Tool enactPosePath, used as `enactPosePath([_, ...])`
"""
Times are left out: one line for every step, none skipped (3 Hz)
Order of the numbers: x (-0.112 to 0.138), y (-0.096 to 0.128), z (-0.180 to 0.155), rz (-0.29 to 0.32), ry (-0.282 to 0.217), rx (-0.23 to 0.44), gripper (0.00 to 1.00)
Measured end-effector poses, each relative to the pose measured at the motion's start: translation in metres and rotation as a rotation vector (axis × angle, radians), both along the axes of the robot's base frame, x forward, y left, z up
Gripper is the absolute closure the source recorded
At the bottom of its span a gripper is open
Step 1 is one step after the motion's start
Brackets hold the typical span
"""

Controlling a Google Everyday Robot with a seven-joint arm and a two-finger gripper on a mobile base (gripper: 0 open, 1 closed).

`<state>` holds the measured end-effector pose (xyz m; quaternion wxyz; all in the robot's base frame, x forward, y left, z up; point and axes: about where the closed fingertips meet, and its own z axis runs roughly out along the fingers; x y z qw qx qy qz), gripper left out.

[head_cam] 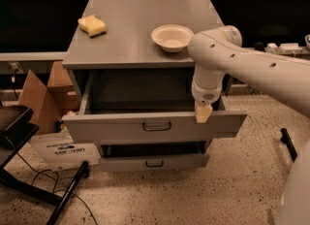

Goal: Open top drawer

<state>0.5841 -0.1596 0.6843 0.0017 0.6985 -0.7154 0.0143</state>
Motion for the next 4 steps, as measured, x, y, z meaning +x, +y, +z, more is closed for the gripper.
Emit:
enactPosePath([-0.004, -0.001, -0.002, 0.001, 0.004, 0.001, 1.0])
enactPosePath([-0.029, -0.009, 0.0, -0.003, 0.017, -0.012, 1.0])
enactPosePath([-0.031, -0.009, 0.0, -0.003, 0.017, -0.012, 1.0])
enactPosePath([-0.045, -0.015, 0.002, -0.023, 0.02, -0.018, 1.0])
